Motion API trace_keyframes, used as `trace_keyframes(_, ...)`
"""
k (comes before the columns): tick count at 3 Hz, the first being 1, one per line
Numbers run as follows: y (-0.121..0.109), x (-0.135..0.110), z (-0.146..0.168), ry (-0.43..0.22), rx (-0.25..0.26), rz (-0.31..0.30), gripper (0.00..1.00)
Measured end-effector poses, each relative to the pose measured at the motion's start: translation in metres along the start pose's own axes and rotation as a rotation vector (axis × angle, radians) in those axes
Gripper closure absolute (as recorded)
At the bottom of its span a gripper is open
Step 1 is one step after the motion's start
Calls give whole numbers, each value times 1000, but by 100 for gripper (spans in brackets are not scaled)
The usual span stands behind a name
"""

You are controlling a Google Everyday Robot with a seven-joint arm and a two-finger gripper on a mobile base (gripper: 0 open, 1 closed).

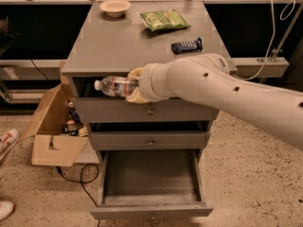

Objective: Pick water bottle from bottom drawer and place on counter

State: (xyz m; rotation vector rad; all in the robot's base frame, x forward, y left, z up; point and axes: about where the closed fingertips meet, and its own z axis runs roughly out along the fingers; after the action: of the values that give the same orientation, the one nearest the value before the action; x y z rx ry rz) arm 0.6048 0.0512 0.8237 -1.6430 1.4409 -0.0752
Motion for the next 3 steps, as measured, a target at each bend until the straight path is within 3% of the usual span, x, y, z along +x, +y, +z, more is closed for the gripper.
trace_keyframes(1,-48,-8,-8,-50,45,48,100)
trace_keyframes(2,-118,-17,4,-65,44,98,100)
trace_keyframes(3,-166,-23,24,-46,51,166,100)
